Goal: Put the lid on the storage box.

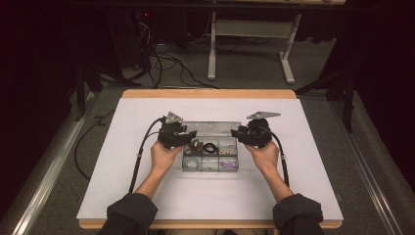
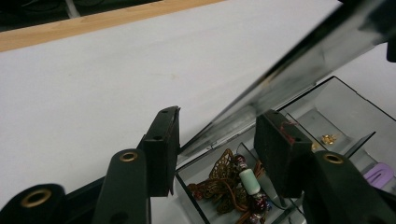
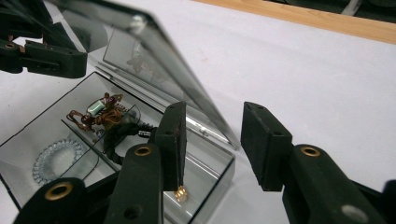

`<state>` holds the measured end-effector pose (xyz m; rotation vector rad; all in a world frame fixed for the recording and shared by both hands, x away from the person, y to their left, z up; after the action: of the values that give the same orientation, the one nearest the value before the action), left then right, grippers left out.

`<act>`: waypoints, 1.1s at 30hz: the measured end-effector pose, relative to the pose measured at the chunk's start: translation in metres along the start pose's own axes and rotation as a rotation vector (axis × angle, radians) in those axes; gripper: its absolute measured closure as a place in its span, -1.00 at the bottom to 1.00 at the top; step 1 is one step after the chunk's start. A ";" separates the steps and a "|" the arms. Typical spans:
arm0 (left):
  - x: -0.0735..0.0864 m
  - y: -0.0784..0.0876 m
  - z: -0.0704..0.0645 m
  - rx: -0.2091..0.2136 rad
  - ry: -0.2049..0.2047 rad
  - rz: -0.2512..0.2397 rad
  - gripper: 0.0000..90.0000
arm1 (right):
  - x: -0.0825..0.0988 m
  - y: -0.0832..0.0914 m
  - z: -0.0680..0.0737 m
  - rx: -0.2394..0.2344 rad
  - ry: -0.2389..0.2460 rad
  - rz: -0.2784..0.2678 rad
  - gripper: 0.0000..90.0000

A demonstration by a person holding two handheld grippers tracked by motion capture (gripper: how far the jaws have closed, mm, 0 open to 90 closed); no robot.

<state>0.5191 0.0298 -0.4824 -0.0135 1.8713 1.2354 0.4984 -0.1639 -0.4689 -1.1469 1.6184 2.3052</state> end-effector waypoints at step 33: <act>0.013 0.014 0.010 0.021 0.049 -0.025 0.47 | 0.015 0.003 0.001 -0.082 -0.008 -0.028 0.97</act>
<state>0.5115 0.0495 -0.4819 -0.0562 1.9211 1.2082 0.4856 -0.1690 -0.4752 -1.1679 1.5089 2.3754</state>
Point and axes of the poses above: each handheld gripper's, and its own axes: y roughly backward along the jaws, x roughly out of its underside, z roughly to its left, the point moved 10 cm from there along -y, roughly forward along the jaws, and after that the axes turned 13 degrees about z, right-handed, at the moved point
